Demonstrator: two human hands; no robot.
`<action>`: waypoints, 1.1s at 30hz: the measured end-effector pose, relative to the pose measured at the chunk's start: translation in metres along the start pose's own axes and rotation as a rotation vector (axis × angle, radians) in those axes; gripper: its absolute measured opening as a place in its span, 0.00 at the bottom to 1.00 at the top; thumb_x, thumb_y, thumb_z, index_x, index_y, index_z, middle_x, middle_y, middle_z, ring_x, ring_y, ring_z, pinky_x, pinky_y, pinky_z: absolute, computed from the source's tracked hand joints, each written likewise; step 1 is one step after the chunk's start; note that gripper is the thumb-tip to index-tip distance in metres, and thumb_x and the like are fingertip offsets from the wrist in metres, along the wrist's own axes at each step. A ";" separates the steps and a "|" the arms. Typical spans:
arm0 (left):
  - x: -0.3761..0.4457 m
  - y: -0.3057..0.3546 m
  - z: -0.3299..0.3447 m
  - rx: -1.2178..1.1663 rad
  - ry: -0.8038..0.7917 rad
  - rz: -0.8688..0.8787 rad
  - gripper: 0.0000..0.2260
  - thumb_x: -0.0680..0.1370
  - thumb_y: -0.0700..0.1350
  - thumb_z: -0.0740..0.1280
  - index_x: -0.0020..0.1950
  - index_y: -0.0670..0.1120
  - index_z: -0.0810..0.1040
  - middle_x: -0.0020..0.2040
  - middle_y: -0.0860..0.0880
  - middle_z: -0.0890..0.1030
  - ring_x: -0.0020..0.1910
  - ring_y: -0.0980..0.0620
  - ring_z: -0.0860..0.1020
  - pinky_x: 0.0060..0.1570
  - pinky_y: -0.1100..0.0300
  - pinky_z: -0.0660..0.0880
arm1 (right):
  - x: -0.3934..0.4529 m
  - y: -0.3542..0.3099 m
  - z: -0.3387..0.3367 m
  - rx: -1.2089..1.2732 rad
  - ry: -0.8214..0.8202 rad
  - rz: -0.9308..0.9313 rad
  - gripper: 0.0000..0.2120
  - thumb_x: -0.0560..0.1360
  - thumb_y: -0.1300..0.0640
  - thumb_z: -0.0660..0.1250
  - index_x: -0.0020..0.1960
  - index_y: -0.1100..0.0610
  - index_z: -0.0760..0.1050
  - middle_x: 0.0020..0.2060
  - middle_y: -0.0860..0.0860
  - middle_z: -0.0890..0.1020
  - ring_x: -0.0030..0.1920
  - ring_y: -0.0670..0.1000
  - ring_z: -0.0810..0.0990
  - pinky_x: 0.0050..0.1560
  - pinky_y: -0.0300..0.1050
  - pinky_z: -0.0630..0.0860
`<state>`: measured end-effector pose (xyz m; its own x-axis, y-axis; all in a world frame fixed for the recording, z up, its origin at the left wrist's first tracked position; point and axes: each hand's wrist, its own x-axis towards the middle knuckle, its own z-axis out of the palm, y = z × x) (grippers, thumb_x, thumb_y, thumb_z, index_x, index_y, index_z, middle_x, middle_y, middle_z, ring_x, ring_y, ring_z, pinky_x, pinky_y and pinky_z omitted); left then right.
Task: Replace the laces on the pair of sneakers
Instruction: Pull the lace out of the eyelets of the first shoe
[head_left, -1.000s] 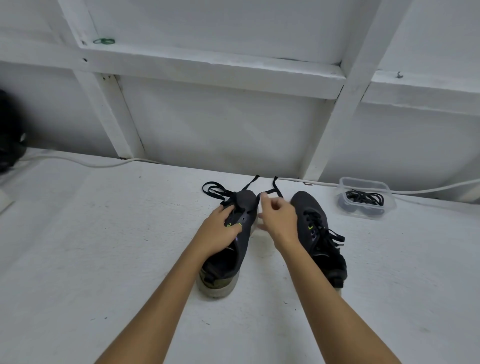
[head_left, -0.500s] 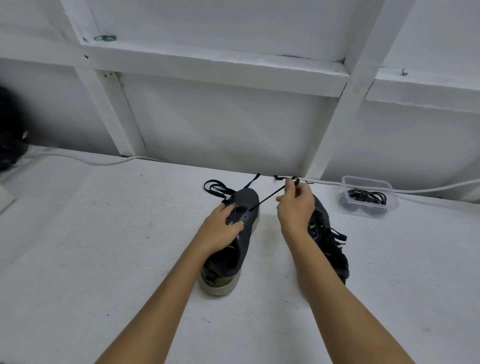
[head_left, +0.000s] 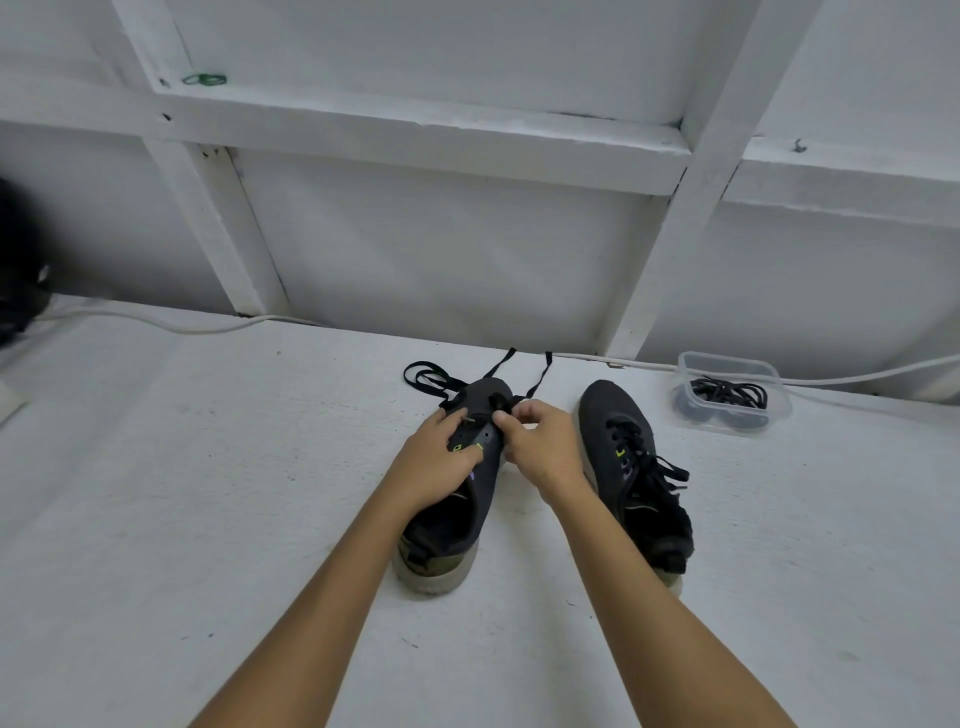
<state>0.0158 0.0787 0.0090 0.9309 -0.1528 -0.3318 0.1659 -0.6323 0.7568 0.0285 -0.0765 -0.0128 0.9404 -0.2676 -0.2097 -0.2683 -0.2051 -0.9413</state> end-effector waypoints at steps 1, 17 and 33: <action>0.000 0.000 0.000 0.007 -0.003 -0.006 0.30 0.77 0.51 0.65 0.80 0.56 0.62 0.81 0.53 0.57 0.75 0.49 0.66 0.71 0.52 0.65 | 0.000 -0.003 0.000 0.044 0.019 0.009 0.09 0.74 0.50 0.71 0.39 0.53 0.77 0.38 0.51 0.83 0.36 0.52 0.81 0.49 0.59 0.83; 0.024 0.013 -0.023 0.098 0.051 0.121 0.10 0.75 0.43 0.72 0.54 0.53 0.86 0.47 0.58 0.84 0.46 0.63 0.78 0.45 0.74 0.68 | -0.012 0.005 -0.002 0.309 -0.016 0.149 0.08 0.84 0.65 0.58 0.57 0.64 0.76 0.46 0.58 0.82 0.43 0.50 0.82 0.45 0.47 0.84; 0.038 -0.001 0.003 0.056 0.155 0.279 0.04 0.79 0.44 0.68 0.46 0.51 0.81 0.46 0.54 0.82 0.44 0.57 0.78 0.44 0.67 0.72 | -0.010 0.012 -0.011 0.106 -0.070 -0.008 0.05 0.77 0.60 0.71 0.47 0.53 0.84 0.41 0.53 0.87 0.44 0.55 0.87 0.51 0.56 0.84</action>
<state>0.0498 0.0710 -0.0062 0.9772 -0.2112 -0.0229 -0.1167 -0.6240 0.7726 0.0137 -0.0862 -0.0190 0.9556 -0.1997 -0.2168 -0.2409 -0.1056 -0.9648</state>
